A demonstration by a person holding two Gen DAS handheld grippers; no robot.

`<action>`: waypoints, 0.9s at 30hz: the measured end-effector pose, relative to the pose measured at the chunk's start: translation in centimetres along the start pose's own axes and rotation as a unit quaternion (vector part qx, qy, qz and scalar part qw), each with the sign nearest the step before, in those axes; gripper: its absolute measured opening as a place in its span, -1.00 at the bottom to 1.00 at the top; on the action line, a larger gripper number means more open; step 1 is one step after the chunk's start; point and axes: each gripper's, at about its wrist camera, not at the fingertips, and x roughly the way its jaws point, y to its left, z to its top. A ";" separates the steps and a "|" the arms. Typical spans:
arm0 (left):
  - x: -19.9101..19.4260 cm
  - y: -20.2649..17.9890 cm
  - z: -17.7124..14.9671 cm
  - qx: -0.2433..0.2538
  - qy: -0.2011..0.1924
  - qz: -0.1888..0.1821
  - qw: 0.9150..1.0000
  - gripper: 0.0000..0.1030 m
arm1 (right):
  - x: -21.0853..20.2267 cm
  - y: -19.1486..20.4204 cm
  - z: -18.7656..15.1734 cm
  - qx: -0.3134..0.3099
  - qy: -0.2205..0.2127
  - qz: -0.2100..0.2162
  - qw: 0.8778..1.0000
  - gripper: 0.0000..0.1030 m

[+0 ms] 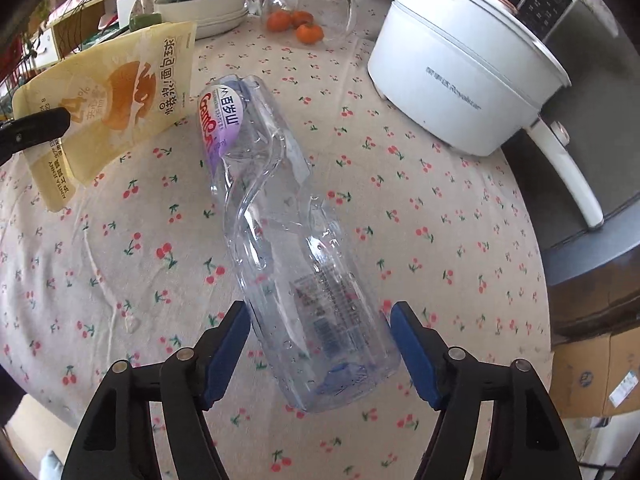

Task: Collect trash
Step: 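Carry the yellow bag and plastic bottle over the bin and release both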

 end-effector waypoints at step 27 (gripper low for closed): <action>-6.4 -4.2 -3.8 0.007 -0.016 -0.079 0.997 -0.91 | -8.8 -2.5 -6.6 0.126 -0.047 0.059 0.989 0.16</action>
